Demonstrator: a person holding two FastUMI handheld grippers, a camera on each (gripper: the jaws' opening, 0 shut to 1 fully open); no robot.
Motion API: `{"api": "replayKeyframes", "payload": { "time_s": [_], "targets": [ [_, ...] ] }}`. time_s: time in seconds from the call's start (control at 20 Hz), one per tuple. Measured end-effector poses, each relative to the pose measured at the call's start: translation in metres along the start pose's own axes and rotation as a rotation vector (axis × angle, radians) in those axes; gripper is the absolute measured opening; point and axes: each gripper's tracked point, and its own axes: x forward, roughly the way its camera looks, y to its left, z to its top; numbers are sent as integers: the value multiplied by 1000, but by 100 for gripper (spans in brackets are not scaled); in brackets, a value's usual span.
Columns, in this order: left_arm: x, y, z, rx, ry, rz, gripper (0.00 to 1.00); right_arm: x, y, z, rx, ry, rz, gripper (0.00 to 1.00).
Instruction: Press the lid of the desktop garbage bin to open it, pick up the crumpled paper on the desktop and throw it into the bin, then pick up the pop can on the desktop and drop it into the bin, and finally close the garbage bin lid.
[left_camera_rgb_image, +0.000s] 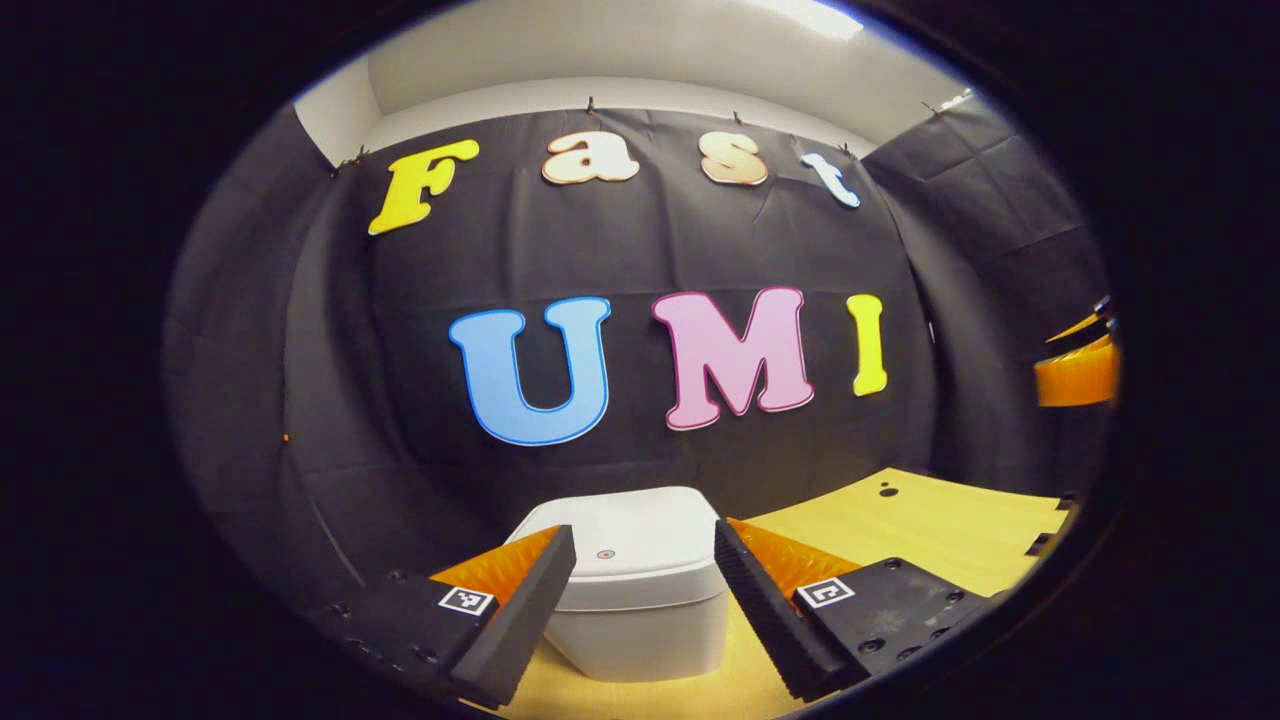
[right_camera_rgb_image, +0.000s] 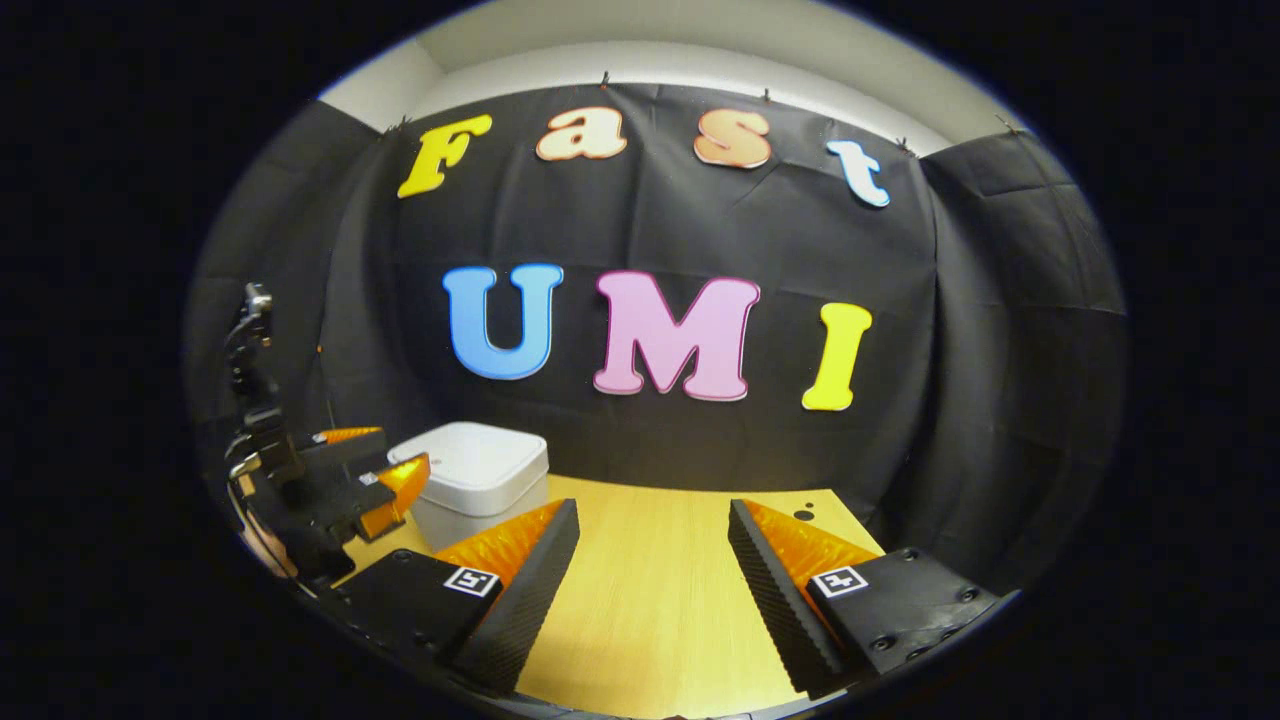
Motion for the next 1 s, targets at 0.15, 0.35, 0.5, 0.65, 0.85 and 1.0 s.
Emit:
{"api": "replayKeyframes", "payload": {
  "time_s": [0.15,0.35,0.5,0.65,0.85,1.0],
  "targets": [
    [-41,-18,28,-74,-44,-5,95,-13,2,-4,7,-6,-15,97],
    [-77,-27,47,-104,-59,26,95,-27,1,14,21,-126,-4,97],
    [-86,-27,50,-105,-54,79,94,-26,0,11,8,-157,62,97],
    [-89,-35,40,-144,-12,122,97,-24,-14,10,-20,-164,96,97],
    [-91,-40,41,-209,1,151,97,-25,-34,22,5,-206,98,97],
    [-90,-39,51,-178,-11,151,97,-25,-45,26,30,-212,86,96]
  ]
}}
